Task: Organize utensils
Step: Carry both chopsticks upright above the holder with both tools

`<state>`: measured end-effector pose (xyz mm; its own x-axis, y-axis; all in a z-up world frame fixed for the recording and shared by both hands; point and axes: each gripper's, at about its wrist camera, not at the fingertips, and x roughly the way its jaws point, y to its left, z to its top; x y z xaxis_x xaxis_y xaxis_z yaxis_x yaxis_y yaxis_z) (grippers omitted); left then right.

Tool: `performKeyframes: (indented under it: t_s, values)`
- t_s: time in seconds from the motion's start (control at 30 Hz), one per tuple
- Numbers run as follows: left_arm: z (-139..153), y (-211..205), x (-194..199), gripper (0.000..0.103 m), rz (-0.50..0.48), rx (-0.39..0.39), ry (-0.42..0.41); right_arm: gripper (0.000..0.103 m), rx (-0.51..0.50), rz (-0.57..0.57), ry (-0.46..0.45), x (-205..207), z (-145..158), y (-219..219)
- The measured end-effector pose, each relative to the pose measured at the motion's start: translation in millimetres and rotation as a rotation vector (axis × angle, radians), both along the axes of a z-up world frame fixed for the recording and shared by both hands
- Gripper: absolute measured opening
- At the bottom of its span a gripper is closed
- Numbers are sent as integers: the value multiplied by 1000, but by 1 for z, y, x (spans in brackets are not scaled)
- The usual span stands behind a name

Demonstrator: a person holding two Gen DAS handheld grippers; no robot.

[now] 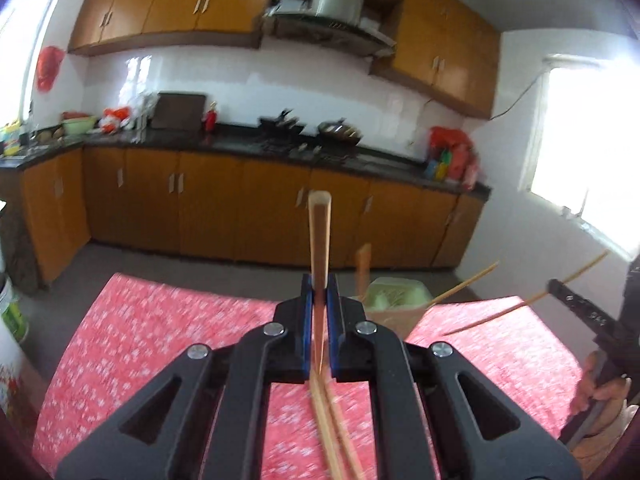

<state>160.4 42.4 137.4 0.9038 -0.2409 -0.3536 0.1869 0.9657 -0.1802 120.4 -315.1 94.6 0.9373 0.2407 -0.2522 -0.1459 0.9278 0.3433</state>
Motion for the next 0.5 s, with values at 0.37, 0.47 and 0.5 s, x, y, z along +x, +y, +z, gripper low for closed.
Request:
performKeyframes:
  t_s: [0.37,0.47,0.5]
  values:
    - [45,-59,27,7,22,-69,-202,7,-96,27,-90,40,32,42]
    - [40,-71,43,7,40,-55,-213,7,-108,32,-41,62,23,45]
    - [36,-75,50,7,41,-49,-205,7,-107,34,-25,66,20,48]
